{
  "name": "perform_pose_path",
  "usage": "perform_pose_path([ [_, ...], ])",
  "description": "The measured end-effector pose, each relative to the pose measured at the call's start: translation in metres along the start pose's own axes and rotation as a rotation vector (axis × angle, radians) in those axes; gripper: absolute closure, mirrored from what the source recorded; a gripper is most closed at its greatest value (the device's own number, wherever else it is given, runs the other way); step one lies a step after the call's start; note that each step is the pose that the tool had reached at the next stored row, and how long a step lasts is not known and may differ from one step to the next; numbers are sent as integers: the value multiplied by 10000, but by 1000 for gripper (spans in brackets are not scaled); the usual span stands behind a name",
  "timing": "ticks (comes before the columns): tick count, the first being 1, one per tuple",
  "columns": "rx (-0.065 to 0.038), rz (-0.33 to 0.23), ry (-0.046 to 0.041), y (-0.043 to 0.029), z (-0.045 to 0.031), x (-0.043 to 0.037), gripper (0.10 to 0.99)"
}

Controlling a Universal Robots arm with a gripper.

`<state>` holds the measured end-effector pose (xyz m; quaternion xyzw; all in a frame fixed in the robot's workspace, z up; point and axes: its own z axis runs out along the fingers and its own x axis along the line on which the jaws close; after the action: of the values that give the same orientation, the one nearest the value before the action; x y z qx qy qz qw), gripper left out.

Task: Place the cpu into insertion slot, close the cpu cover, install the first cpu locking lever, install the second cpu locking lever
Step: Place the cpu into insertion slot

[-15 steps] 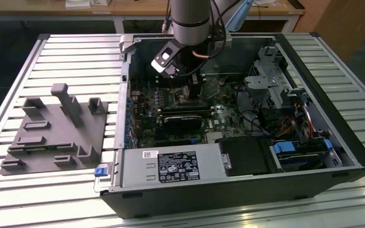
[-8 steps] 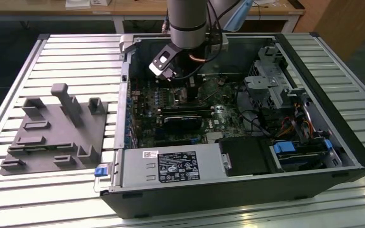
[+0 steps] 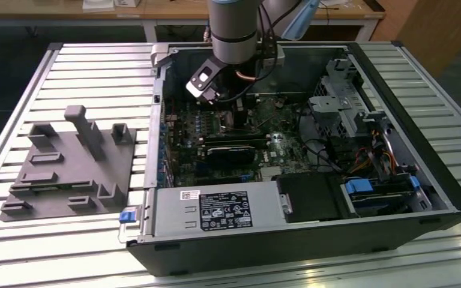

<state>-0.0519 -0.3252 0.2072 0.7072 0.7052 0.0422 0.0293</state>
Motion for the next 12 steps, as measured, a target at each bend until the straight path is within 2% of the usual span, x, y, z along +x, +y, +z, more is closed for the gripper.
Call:
perform_pose_path([
  [12,1,-48,5,-8,73,-1,549],
])
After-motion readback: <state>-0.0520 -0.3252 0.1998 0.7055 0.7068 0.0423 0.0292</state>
